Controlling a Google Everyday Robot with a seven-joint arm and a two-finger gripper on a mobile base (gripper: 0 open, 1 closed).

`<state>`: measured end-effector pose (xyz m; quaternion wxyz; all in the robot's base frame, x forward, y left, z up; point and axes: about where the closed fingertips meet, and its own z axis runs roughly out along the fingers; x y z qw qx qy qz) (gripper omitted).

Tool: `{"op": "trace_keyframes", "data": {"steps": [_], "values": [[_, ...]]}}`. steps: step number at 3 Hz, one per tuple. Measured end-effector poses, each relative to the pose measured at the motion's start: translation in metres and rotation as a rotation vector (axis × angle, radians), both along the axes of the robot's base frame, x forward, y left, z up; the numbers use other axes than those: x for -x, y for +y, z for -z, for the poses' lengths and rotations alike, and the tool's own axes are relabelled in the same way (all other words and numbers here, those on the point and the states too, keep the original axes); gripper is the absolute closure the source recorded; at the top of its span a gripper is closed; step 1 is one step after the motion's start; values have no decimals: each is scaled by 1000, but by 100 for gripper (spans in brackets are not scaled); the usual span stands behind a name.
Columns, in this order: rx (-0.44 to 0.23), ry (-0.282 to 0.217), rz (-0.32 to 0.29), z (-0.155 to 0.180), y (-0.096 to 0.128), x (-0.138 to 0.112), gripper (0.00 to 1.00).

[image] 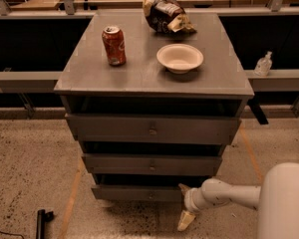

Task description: Open bottom drawer

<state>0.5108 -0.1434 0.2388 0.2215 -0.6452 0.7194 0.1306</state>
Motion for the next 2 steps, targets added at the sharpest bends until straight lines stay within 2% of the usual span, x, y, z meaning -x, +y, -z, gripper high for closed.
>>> {"op": "trace_keyframes", "data": {"steps": [1, 2], "values": [[65, -29, 16, 16, -9, -22, 0], [104, -42, 22, 29, -16, -38, 0]]}}
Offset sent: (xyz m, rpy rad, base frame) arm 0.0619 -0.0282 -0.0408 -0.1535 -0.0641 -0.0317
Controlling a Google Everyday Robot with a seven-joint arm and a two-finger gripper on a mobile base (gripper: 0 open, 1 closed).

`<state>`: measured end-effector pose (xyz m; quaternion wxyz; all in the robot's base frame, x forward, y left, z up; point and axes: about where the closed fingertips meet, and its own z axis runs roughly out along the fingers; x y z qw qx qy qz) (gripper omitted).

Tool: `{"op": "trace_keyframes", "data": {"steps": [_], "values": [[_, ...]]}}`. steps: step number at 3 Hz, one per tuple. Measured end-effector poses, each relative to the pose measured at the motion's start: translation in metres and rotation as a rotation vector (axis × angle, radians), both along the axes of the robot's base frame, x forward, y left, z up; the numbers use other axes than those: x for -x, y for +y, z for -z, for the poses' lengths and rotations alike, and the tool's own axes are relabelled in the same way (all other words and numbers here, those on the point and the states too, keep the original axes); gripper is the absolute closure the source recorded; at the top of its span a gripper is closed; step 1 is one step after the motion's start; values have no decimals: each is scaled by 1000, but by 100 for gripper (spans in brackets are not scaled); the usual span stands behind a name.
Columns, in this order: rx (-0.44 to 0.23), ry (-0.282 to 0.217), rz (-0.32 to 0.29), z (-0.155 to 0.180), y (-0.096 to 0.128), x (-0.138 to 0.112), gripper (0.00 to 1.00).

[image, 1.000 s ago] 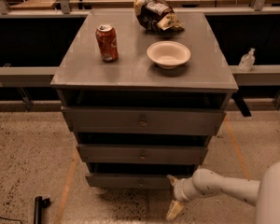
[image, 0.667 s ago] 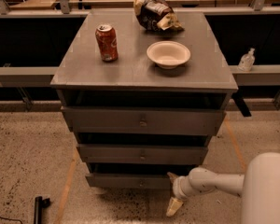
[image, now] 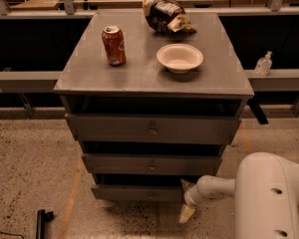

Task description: Open bottom drawer

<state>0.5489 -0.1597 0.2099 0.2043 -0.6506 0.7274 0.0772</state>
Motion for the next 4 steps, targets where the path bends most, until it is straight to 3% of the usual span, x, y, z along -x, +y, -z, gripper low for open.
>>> {"op": "trace_keyframes", "data": {"steps": [2, 4], "values": [[-5, 22, 5, 22, -5, -20, 41], [-6, 36, 7, 21, -6, -22, 87]]}}
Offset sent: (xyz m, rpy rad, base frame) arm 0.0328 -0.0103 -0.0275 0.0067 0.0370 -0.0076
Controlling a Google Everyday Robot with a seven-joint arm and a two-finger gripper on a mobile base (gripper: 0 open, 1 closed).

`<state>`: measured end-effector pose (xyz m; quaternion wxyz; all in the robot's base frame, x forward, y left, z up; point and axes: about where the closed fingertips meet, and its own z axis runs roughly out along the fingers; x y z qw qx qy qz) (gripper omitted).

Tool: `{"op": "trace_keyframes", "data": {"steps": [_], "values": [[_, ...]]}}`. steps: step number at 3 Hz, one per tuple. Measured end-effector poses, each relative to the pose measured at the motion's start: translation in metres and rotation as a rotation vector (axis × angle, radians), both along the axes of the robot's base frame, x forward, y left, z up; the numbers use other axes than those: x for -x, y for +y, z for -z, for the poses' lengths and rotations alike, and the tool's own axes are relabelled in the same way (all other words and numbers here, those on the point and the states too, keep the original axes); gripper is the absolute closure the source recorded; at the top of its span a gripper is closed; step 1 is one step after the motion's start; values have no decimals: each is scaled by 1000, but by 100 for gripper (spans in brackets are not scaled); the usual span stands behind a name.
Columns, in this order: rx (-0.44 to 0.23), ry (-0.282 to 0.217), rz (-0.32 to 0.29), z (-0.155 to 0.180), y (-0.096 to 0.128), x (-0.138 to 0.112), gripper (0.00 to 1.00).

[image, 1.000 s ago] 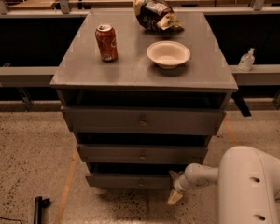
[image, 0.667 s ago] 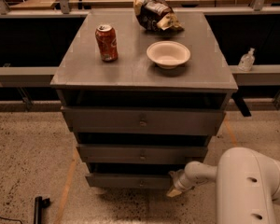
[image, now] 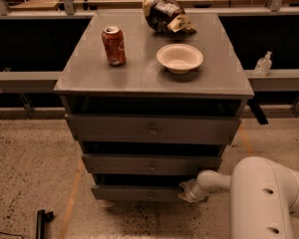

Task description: Open bottom drawer

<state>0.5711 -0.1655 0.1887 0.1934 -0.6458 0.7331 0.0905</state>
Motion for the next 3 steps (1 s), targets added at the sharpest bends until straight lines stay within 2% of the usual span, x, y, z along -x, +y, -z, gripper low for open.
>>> {"op": "trace_keyframes", "data": {"steps": [1, 3], "values": [[0, 0, 0, -2, 0, 0, 100], [0, 0, 0, -2, 0, 0, 100]]}}
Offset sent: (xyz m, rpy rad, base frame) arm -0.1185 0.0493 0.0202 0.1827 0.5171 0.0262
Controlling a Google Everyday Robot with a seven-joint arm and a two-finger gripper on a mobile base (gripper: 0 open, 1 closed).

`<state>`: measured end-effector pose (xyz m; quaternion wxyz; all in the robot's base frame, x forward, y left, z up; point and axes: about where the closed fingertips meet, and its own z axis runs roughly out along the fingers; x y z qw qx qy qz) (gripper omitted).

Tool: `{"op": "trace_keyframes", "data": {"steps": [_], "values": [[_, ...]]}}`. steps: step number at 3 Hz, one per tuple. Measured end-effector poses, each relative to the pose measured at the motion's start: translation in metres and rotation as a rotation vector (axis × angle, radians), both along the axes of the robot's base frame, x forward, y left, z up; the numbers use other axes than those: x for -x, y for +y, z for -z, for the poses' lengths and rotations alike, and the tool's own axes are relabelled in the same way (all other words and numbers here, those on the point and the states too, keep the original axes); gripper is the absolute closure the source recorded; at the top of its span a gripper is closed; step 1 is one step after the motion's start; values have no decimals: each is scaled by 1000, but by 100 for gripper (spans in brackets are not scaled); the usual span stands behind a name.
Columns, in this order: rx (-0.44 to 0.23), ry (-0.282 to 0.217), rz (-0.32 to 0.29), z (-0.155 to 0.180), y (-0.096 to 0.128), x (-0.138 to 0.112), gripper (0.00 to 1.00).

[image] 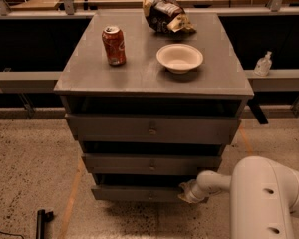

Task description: Open bottom drawer

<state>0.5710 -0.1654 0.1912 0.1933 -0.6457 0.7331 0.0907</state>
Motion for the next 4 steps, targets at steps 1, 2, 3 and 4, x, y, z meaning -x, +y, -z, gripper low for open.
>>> {"op": "trace_keyframes", "data": {"steps": [1, 2, 3, 4], "values": [[0, 0, 0, 0, 0, 0, 100], [0, 0, 0, 0, 0, 0, 98], [0, 0, 0, 0, 0, 0, 76], [0, 1, 0, -1, 0, 0, 52]]}}
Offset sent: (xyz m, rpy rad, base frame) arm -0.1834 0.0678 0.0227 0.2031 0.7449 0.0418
